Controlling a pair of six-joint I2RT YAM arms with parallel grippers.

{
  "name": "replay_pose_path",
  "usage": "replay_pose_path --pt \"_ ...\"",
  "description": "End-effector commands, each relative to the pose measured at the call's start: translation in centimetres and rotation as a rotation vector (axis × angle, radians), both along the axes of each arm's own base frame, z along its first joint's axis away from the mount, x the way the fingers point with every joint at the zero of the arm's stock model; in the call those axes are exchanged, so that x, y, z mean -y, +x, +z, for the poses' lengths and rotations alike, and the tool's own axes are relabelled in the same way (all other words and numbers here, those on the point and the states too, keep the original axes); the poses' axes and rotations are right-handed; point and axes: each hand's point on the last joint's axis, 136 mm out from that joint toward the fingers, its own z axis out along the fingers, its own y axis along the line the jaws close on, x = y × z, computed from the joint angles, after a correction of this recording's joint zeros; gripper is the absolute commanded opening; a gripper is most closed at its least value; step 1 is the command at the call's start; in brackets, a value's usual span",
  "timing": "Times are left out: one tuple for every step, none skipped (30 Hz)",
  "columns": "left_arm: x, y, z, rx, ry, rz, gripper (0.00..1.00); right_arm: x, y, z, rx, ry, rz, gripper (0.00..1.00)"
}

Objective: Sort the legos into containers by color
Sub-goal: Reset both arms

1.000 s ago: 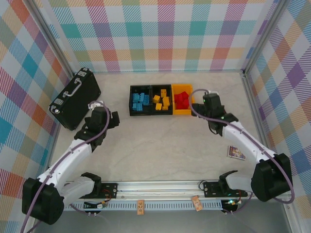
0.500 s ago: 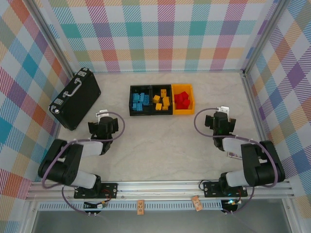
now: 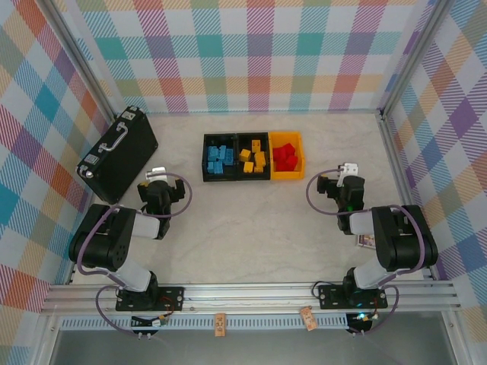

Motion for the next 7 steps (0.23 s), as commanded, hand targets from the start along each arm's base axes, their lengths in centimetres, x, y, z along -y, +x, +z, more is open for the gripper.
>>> replay_pose_path --pt "0.09 0.75 0.93 0.039 -0.027 -0.007 1.0 -0.56 0.78 1.29 0.045 0.008 0.034 0.99" --pt "0.13 0.76 0.91 0.035 -0.03 -0.009 1.0 -0.46 0.96 1.29 0.039 0.032 0.047 0.99" --pt "0.11 0.75 0.9 0.037 -0.028 -0.008 1.0 -0.43 0.91 1.24 0.032 0.04 0.055 0.99" --pt "0.13 0.76 0.95 0.039 -0.028 -0.009 1.0 -0.43 0.86 1.2 0.036 0.036 0.055 0.99" --pt "0.12 0.74 0.91 0.037 -0.029 -0.008 0.99 -0.41 0.87 1.3 0.04 0.033 0.056 0.99" --pt "0.13 0.76 0.92 0.038 -0.029 -0.008 1.0 -0.42 0.8 1.26 0.038 0.034 0.056 0.99" --pt "0.13 0.77 0.97 0.039 -0.029 -0.009 1.0 -0.44 0.8 1.38 0.044 0.033 0.056 0.99"
